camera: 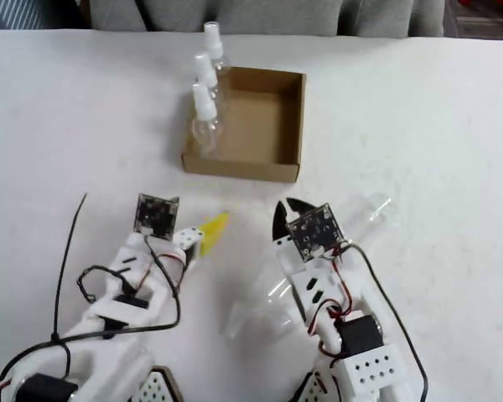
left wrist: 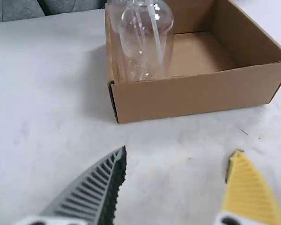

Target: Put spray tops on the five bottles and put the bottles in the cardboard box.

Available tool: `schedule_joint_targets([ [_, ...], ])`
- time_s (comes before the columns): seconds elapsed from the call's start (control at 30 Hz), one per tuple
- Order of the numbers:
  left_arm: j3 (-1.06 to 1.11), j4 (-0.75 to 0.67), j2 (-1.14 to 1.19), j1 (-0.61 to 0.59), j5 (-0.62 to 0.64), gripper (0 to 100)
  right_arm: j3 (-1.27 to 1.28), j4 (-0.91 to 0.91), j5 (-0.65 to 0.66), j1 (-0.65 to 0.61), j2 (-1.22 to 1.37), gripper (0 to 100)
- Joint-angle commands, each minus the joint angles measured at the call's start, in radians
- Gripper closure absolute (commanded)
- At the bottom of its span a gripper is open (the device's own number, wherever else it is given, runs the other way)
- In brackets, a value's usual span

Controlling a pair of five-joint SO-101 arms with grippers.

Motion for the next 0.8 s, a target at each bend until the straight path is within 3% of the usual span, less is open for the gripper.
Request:
schedule_joint_targets([
  [0.0, -0.003, 0.120, -0.114, -0.021, -0.012, 68, -0.005, -0.012, 0.009, 0.008, -0.012, 98.1],
  [0.5, 0.011, 0.872, -0.688, -0.076, -0.012, 68, 0.064, -0.010, 0.126, 0.010, -0.012, 98.1],
  [0.77, 0.023, 1.189, -0.921, -0.079, -0.014, 68, 0.066, -0.010, 0.121, 0.119, -0.012, 98.1],
])
